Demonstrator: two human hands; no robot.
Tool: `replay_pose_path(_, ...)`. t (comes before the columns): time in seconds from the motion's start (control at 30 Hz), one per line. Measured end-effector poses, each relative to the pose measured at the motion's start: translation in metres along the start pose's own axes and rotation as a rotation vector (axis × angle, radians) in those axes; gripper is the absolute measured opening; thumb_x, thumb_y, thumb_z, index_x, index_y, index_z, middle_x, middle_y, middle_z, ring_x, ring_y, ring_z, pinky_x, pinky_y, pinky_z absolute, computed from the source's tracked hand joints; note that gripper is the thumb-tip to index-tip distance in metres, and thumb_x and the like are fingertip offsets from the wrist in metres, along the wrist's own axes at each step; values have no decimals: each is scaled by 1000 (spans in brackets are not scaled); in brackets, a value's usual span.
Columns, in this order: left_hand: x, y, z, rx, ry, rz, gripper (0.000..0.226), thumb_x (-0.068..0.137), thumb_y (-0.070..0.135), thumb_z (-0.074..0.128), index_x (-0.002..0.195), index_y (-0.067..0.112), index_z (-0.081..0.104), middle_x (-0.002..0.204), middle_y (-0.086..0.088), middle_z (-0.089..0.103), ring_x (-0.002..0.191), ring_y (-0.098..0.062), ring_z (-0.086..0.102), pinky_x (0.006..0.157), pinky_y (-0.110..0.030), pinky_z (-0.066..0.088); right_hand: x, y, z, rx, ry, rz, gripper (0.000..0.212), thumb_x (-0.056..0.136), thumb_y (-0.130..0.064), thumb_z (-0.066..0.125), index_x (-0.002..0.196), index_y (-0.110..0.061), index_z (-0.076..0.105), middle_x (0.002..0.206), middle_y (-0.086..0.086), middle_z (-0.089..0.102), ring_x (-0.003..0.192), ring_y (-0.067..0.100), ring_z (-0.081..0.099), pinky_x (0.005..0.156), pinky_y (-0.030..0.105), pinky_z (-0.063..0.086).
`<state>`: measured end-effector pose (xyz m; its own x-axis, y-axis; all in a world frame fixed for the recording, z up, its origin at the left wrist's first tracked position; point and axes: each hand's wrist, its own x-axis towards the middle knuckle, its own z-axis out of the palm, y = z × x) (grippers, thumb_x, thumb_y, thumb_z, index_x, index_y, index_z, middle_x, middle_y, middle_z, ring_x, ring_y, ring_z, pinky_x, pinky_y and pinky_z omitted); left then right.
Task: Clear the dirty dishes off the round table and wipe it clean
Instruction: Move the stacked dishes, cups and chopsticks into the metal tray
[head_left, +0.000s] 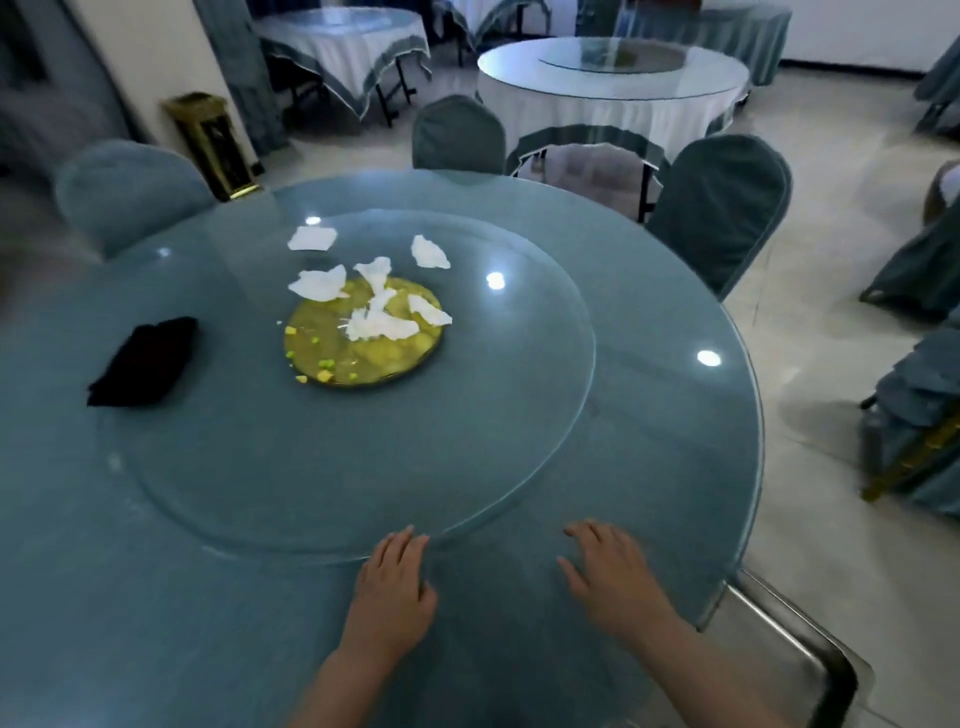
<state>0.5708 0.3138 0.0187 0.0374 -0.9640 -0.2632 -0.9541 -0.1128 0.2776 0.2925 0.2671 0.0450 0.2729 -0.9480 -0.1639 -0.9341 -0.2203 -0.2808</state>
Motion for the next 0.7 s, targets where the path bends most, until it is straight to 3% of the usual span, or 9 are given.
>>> replay_pose_path(0.07,2,-34,2,-26,-7,-82,60,63,28,54,117,3,67,124,-18,64,111,-40,63,85,-50,54,19,-20,5,-27,-32,-34,45,81,-48,40,102,-20,68,98,-2,70,87,20,70,75,35,58)
replay_pose_path(0.13,-5,-53,-11,-68,-35,-169,69,68,26,54,131,-1,56,141,-22,49,128,-41,50,99,-50,44,35,-46,4,-64,-108,-62,54,80,-50,37,109,-17,69,108,1,70,97,22,70,83,37,57)
replay_pose_path(0.23,-12,-78,-17,-72,-28,-236,76,89,30,50,154,10,15,162,-8,3,149,-25,13,116,-38,23,52,-79,8,-74,-237,-130,64,93,-47,34,148,-14,37,154,5,36,142,26,34,117,41,24)
replay_pose_path(0.27,-15,-88,-15,-76,-19,-224,79,88,30,54,154,12,14,162,-4,-2,149,-22,14,116,-38,24,56,-87,9,-91,-268,-140,64,97,-44,36,153,-15,25,161,3,21,147,24,21,120,40,13)
replay_pose_path(0.37,-21,-108,-6,-2,8,-102,91,55,32,80,138,6,53,149,-2,22,128,-23,53,98,-38,47,68,-104,19,-136,-288,-153,67,100,-40,39,156,-17,9,164,2,2,150,21,7,121,37,4)
replay_pose_path(0.4,-21,-110,-7,17,31,-92,92,51,34,81,135,7,55,147,-2,25,126,-22,56,97,-37,47,71,-108,20,-137,-292,-150,68,100,-40,40,156,-17,8,164,2,1,151,21,6,122,38,3)
replay_pose_path(0.47,-22,-113,-5,25,23,-100,90,72,32,66,150,10,29,156,-1,9,144,-19,30,113,-34,25,76,-114,25,-139,-304,-134,69,100,-39,40,156,-17,8,164,2,1,151,21,5,123,38,4)
replay_pose_path(0.53,-23,-116,-6,15,24,-146,86,83,29,54,154,13,8,161,0,-2,149,-17,8,115,-31,5,78,-116,26,-136,-303,-124,68,100,-39,39,156,-17,7,164,1,0,151,20,4,123,38,4)
replay_pose_path(0.7,-24,-145,-16,34,1,-259,81,90,31,44,155,18,-2,162,4,-10,150,-12,-2,119,-31,4,83,-118,27,-149,-275,-114,67,101,-36,39,156,-17,6,164,1,1,151,20,4,122,36,4)
